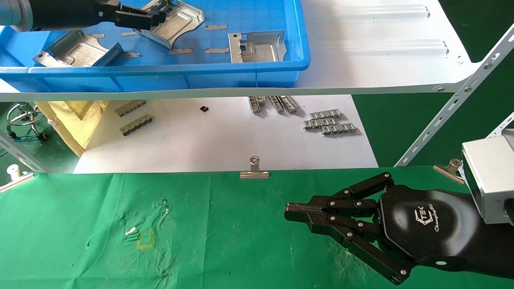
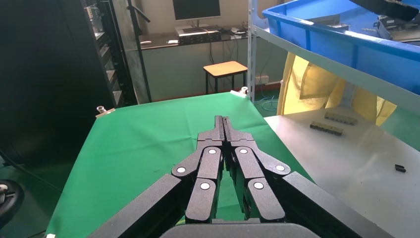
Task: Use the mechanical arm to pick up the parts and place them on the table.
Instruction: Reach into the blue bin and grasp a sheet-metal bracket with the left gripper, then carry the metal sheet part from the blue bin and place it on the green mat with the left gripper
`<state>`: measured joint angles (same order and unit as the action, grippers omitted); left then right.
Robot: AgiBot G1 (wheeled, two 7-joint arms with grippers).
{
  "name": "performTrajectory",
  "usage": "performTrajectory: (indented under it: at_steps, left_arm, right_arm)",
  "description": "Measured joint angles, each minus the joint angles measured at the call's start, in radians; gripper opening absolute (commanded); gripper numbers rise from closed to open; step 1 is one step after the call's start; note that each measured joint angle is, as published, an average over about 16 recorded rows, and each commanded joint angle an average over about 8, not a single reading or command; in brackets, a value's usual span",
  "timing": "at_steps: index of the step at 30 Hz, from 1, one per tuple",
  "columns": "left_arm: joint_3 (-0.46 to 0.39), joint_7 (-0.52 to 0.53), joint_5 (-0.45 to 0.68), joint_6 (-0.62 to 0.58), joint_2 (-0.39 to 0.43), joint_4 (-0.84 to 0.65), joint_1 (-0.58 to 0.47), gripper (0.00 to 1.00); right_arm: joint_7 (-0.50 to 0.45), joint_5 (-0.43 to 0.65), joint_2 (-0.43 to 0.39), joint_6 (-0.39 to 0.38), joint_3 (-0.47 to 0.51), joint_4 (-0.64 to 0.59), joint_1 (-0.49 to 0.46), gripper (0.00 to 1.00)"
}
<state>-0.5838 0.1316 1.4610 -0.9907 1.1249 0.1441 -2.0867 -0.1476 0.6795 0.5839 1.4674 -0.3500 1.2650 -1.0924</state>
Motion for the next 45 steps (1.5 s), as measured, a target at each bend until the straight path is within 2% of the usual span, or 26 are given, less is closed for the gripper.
performTrajectory:
  at_steps: [11,29,31,32,37,39,40,45]
  left_arm:
    - [-0.013,-0.013,0.020,0.040,0.038,-0.096,-0.034,0.00]
    - [-0.007,-0.023,0.013,0.146,0.071,-0.139,-0.025,0.00]
    - [-0.007,-0.024,0.013,0.149,0.073,-0.140,-0.024,0.00]
    - [-0.007,-0.024,0.014,0.150,0.074,-0.140,-0.024,0.00]
    - [-0.006,-0.030,0.012,0.150,0.074,-0.138,-0.024,0.00]
    - [-0.004,-0.034,0.009,0.147,0.072,-0.136,-0.025,0.00]
    - [-0.003,-0.036,0.007,0.144,0.070,-0.134,-0.027,0.00]
    - [0.010,-0.054,-0.012,0.102,0.053,-0.119,-0.038,0.00]
  right_arm:
    - [0.000,0.000,0.000,0.000,0.000,0.000,0.000,0.00]
    - [0.000,0.000,0.000,0.000,0.000,0.000,0.000,0.01]
    - [0.000,0.000,0.000,0.000,0.000,0.000,0.000,0.09]
    - [0.000,0.000,0.000,0.000,0.000,0.000,0.000,0.18]
    - [0.000,0.000,0.000,0.000,0.000,0.000,0.000,0.80]
    - [0.000,0.000,0.000,0.000,0.000,0.000,0.000,0.97]
    - [0.000,0.000,0.000,0.000,0.000,0.000,0.000,1.00]
    - [0.000,0.000,0.000,0.000,-0.001,0.000,0.000,1.00]
